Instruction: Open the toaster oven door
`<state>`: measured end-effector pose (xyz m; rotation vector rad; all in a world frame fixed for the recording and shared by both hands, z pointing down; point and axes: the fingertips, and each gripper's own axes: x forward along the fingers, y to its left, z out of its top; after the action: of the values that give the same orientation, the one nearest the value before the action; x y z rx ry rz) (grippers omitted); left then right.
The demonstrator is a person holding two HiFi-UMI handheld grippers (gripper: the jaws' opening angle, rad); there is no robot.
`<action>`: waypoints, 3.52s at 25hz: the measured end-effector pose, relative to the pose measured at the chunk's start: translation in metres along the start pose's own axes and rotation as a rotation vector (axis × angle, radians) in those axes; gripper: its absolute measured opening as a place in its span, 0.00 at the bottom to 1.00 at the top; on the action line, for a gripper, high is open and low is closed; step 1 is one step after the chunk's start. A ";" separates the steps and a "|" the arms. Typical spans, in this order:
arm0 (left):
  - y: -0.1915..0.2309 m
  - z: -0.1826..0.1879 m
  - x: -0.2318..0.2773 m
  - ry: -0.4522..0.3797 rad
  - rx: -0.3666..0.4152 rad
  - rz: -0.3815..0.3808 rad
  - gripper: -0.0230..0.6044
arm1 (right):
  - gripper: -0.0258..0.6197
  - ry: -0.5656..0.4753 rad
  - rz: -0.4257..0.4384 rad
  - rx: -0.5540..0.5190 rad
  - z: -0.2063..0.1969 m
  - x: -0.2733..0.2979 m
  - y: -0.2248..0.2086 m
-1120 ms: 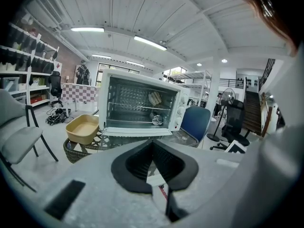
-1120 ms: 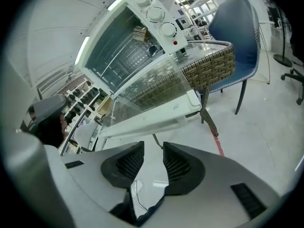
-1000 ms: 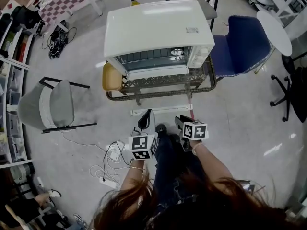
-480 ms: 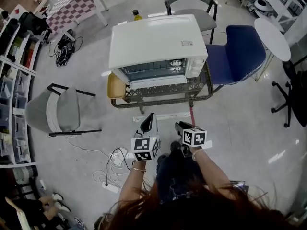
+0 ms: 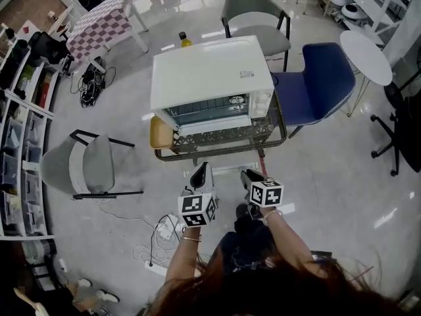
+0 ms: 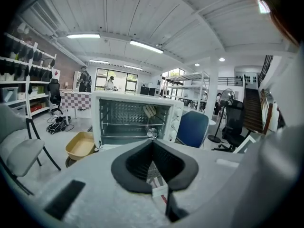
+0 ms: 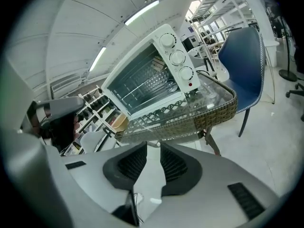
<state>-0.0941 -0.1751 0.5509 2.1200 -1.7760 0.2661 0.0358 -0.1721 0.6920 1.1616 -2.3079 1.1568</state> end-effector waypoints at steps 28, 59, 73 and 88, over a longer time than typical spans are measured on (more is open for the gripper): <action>-0.038 0.060 -0.100 -0.115 0.078 -0.109 0.06 | 0.10 -0.250 -0.026 -0.200 0.048 -0.102 0.086; -0.069 0.092 -0.221 -0.237 0.161 -0.141 0.06 | 0.05 -0.447 -0.026 -0.425 0.060 -0.222 0.167; -0.064 0.094 -0.255 -0.251 0.176 -0.130 0.06 | 0.04 -0.501 -0.033 -0.555 0.060 -0.250 0.207; -0.050 0.098 -0.259 -0.254 0.183 -0.122 0.06 | 0.04 -0.540 -0.053 -0.575 0.072 -0.251 0.223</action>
<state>-0.1037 0.0296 0.3583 2.4773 -1.8072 0.1354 0.0245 -0.0178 0.3850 1.3901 -2.6920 0.1111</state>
